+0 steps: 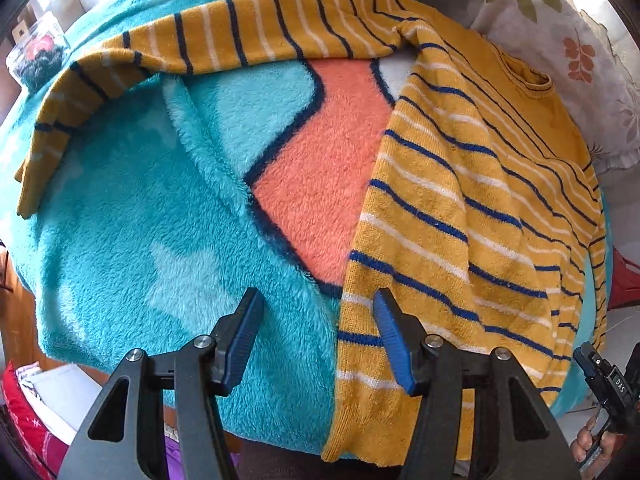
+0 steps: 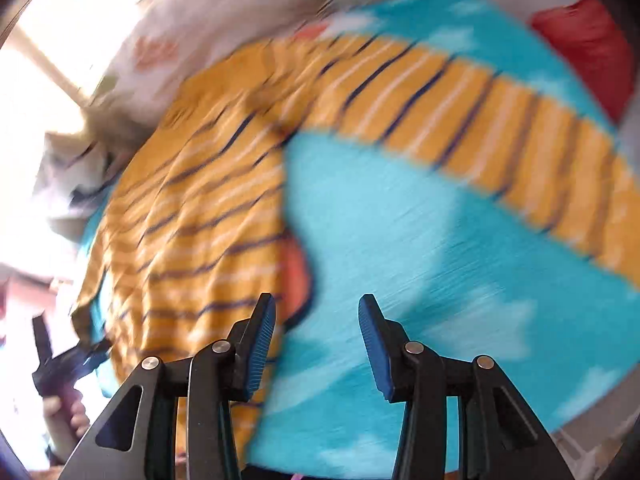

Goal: Fold small clothes

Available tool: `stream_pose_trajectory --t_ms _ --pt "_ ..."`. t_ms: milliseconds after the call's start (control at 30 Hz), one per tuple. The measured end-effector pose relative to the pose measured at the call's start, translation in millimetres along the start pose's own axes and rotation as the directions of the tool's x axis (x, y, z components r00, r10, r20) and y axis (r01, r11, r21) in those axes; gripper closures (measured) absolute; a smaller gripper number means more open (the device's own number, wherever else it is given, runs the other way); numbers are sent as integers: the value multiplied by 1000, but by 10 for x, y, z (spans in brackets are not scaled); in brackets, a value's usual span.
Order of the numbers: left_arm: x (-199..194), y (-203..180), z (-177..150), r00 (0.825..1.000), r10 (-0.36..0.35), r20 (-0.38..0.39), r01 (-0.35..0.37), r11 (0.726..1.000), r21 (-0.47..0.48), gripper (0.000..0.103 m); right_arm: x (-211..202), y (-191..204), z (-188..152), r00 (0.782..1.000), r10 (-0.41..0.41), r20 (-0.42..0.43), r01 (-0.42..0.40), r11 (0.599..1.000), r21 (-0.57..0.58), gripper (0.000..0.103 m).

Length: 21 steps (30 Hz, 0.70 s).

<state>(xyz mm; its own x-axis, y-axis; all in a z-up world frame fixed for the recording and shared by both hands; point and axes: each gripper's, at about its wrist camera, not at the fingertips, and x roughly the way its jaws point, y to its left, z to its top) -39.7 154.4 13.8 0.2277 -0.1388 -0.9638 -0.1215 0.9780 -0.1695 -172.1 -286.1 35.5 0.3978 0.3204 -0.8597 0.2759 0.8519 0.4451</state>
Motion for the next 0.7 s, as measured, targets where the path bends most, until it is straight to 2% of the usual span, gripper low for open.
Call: stream_pose_trajectory --t_ms 33,100,167,233,333,400,433,467,533,600,700 --pt "-13 -24 -25 1000 -4 6 4 1000 17 46 72 35 -51 1000 16 -24 -16 1000 -10 56" --pt "-20 -56 -86 999 -43 5 43 999 30 46 69 89 -154 999 32 -3 -32 999 -22 54" --pt "-18 -97 -170 997 -82 5 82 996 36 40 79 102 -228 995 90 -36 -90 996 -7 54" --pt "-17 -148 -258 995 -97 23 96 994 44 35 122 79 -257 990 128 -51 -128 992 12 53" --pt "-23 -263 -365 996 -84 41 81 995 66 35 161 82 -332 978 195 -79 -193 981 33 53" --pt "-38 -307 -405 997 -56 46 53 996 65 61 251 201 -395 971 217 -100 -215 976 22 53" --pt "-46 -304 -402 999 -30 44 27 998 57 82 279 257 -377 974 205 -101 -207 978 -5 54" --pt "-63 -284 -388 999 -42 35 41 999 34 89 279 318 -396 978 178 -105 -184 982 -42 56" --pt "-81 -123 -349 994 -108 5 108 993 -42 94 336 438 -357 983 118 -140 -133 986 -102 92" --pt "-125 -5 -349 989 -144 -21 142 986 -87 94 343 445 -305 980 127 -155 -143 984 -103 93" --pt "-303 101 -467 994 -105 -38 102 991 -86 95 224 438 -338 974 145 -176 -166 980 -112 95"
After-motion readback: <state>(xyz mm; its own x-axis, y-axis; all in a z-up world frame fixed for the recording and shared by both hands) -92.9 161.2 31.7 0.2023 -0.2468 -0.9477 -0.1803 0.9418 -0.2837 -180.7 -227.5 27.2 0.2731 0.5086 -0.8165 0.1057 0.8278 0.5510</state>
